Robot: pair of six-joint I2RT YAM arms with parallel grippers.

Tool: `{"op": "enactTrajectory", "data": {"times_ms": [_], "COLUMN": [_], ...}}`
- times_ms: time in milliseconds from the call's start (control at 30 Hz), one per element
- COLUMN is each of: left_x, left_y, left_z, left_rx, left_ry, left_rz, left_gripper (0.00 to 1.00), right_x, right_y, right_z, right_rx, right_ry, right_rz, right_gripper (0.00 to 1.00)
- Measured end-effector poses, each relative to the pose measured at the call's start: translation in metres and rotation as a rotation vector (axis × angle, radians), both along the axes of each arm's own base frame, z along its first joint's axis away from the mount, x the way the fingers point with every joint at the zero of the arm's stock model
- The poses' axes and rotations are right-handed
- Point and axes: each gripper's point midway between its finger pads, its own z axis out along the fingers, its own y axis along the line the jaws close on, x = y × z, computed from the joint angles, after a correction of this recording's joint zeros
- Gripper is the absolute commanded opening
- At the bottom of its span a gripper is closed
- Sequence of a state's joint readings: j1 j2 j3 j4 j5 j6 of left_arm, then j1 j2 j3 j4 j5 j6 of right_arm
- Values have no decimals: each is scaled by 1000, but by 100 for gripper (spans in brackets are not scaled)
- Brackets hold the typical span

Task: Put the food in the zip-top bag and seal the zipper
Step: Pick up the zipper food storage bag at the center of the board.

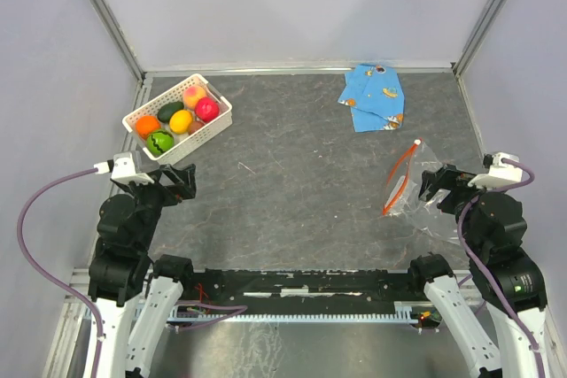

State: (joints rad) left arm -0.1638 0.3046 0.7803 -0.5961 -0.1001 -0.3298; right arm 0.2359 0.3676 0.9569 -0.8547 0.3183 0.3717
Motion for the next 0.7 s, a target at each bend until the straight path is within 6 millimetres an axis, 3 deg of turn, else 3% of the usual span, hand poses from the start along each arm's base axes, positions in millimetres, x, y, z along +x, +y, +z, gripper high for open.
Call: {"op": "enactTrajectory", "data": {"times_ms": [700], "left_x": [2], "left_y": [-6], "left_z": [-5], "left_rx": [-24], "left_ry": [22], "left_rz": [-21], "left_gripper": [99], "right_x": [5], "right_y": [3], "right_z": [-25], "right_rx": [-9], "right_ry": [116], "right_rz": [0], "right_gripper": [99]}}
